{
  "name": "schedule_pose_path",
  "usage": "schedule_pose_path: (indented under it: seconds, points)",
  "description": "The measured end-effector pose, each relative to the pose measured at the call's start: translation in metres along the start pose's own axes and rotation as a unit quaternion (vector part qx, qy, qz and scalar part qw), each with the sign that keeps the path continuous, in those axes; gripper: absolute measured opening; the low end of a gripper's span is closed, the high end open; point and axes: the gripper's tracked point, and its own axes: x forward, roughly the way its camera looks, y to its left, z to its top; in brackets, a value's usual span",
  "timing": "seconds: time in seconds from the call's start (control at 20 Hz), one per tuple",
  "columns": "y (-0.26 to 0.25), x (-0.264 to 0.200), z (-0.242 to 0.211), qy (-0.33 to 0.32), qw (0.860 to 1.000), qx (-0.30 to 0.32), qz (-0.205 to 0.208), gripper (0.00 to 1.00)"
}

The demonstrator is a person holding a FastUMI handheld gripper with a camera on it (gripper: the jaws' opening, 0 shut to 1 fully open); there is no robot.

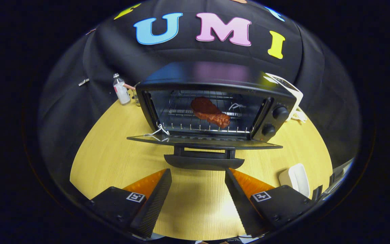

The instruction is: Open the toaster oven, put the food inside, and close the toaster oven door.

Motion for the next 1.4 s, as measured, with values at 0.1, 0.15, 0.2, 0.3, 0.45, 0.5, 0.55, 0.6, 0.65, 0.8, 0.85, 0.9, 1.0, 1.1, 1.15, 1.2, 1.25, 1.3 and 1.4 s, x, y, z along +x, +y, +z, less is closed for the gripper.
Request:
schedule_pose_path:
  seconds: [0.1, 0.15, 0.2, 0.3, 0.45, 0.5, 0.55, 0.6, 0.65, 0.8, 0.85, 0.9, 1.0, 1.1, 1.15, 1.2, 1.25, 1.3, 1.4]
  points:
    - [-0.003, 0.001, 0.026, -0.032, 0.999, -0.026, 0.001, 0.98]
    - [0.000, 0.005, 0.035, -0.038, 0.999, -0.032, 0.007, 0.98]
    - [-0.001, 0.007, 0.041, -0.040, 0.999, -0.030, 0.010, 0.99]
    - [-0.003, 0.003, 0.060, -0.057, 0.998, -0.020, 0.015, 0.98]
    - [-0.002, -0.011, 0.081, -0.091, 0.995, -0.019, 0.021, 0.98]
    - [-0.001, -0.017, 0.085, -0.101, 0.994, -0.020, 0.026, 0.98]
    - [-0.001, -0.025, 0.090, -0.111, 0.993, -0.022, 0.030, 0.98]
    - [-0.003, -0.034, 0.096, -0.123, 0.992, -0.024, 0.033, 0.98]
    - [-0.006, -0.043, 0.103, -0.137, 0.990, -0.026, 0.035, 0.98]
    - [-0.022, -0.076, 0.128, -0.190, 0.981, -0.023, 0.033, 0.98]
    - [-0.030, -0.089, 0.137, -0.207, 0.978, -0.021, 0.028, 0.98]
    - [-0.039, -0.101, 0.145, -0.221, 0.975, -0.017, 0.025, 0.98]
    - [-0.056, -0.125, 0.161, -0.247, 0.969, -0.008, 0.019, 0.98]
    - [-0.082, -0.151, 0.174, -0.273, 0.962, 0.004, -0.001, 0.98]
    - [-0.092, -0.160, 0.178, -0.282, 0.959, 0.011, -0.010, 0.98]
    - [-0.100, -0.170, 0.179, -0.291, 0.956, 0.023, -0.017, 0.98]
    - [-0.106, -0.176, 0.176, -0.295, 0.955, 0.033, -0.023, 0.98]
    - [-0.111, -0.180, 0.172, -0.294, 0.955, 0.038, -0.028, 0.98]
    - [-0.119, -0.187, 0.165, -0.291, 0.955, 0.046, -0.035, 0.98]
